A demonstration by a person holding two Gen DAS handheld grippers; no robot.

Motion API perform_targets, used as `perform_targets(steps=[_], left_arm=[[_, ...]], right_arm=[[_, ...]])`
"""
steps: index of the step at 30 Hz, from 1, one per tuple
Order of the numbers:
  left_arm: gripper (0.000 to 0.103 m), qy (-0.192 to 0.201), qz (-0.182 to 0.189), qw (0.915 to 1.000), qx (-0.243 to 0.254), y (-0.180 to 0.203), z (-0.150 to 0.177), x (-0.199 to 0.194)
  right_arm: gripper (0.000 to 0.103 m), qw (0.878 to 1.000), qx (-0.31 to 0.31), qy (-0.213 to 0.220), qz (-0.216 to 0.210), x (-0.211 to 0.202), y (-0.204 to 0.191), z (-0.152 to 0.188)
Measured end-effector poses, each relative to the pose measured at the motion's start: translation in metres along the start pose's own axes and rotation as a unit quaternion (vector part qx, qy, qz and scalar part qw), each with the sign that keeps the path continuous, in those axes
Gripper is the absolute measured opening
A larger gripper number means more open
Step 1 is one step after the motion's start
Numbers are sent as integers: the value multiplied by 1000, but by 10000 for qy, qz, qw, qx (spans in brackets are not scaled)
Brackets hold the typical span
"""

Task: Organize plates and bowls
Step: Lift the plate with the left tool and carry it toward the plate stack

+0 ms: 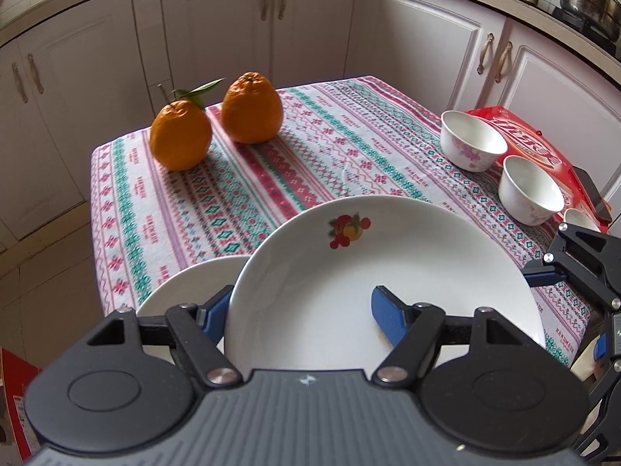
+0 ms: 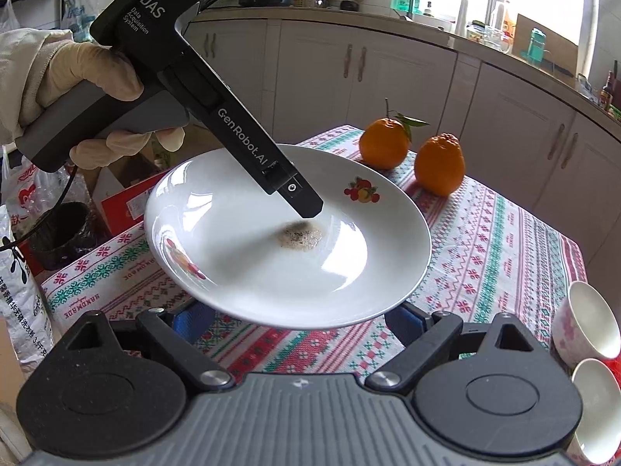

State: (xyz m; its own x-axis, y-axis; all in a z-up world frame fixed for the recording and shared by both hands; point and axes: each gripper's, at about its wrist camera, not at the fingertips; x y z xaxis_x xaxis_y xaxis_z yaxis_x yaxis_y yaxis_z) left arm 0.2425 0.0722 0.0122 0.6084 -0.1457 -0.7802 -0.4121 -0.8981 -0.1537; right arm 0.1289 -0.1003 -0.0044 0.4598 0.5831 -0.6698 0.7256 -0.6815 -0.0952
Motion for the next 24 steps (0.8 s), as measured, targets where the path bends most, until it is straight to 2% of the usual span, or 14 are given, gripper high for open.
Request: perform_targets(steps=[24], left_arm=[[74,-174,-14,9985,-517,-45,38,17]], right_arm=[[96,9985,-397,-351,-111,36,-19,-19]])
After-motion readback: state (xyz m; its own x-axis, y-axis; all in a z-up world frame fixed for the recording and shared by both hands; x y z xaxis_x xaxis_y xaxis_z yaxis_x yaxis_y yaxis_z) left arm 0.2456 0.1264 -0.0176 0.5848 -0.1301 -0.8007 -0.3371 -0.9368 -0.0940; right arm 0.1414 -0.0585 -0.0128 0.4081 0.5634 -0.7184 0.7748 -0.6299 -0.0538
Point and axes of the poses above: each gripper's, at about its wrist camera, not at the fingertips, and x roughly the way its jaws point, y to its right, z to its underside, and after that the axes turned 15 degrees about -z, right-handed
